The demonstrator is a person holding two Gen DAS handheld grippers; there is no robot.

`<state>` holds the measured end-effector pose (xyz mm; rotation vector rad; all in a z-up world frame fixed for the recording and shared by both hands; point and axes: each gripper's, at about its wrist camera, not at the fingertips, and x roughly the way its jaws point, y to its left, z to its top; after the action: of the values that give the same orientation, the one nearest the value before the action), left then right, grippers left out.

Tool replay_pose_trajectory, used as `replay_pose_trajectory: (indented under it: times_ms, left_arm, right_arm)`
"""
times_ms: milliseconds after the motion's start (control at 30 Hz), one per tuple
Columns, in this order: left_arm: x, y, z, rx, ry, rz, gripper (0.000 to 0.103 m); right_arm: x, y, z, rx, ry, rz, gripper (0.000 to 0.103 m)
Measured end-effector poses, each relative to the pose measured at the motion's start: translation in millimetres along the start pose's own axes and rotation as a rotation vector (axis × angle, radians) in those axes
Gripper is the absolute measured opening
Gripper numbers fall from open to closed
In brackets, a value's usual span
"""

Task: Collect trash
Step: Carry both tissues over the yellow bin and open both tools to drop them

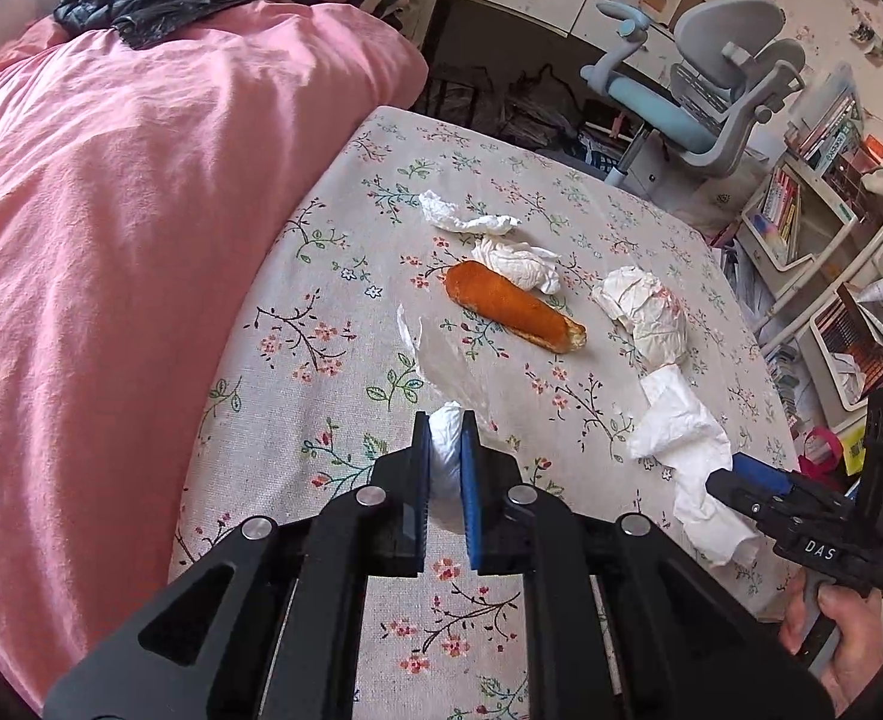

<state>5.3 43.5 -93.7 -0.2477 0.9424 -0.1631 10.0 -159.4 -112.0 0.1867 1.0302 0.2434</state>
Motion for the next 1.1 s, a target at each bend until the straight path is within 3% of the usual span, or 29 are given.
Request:
replay_pose_trajectory:
  times_ms: [100, 200, 233, 267, 333, 567, 767, 933, 1100]
  left_arm:
    - [3.3, -1.4, 0.8, 0.009, 0.008, 0.002, 0.009]
    - [4.2, -2.8, 0.6, 0.015, 0.011, -0.001, 0.009]
    - [3.6, -4.0, 0.3, 0.019, 0.010, -0.002, 0.009]
    - [2.8, -5.3, -0.5, 0.022, 0.009, -0.004, 0.009]
    - [-0.6, -7.3, -1.6, 0.028, 0.003, -0.010, 0.009]
    - [-36.7, -15.0, -16.3, 0.025, -0.052, -0.071, 0.009]
    - [-70.9, -20.8, -38.9, 0.025, -0.097, -0.112, 0.009]
    - [-88.7, -21.5, -61.8, 0.022, -0.107, -0.125, 0.009]
    - [-97.3, -24.1, -86.0, 0.033, -0.088, -0.119, 0.009]
  right_arm:
    - [5.7, 4.9, -0.6, -0.031, 0.013, -0.006, 0.062]
    - [6.7, 8.9, -1.4, -0.060, 0.022, -0.007, 0.036]
    - [7.6, 9.8, -2.3, -0.064, 0.032, 0.003, 0.017]
    - [9.0, 11.3, -3.3, -0.069, 0.045, 0.012, 0.008]
    - [8.1, 14.6, -5.1, -0.080, 0.049, 0.024, 0.004]
    - [-31.2, 41.1, -14.6, -0.125, -0.033, 0.078, 0.004]
    - [-49.6, 69.7, -58.4, -0.129, -0.035, 0.176, 0.004]
    - [-40.4, 85.7, -111.6, -0.136, 0.062, 0.208, 0.004]
    - [-7.1, 100.5, -168.1, -0.181, 0.239, 0.171, 0.005]
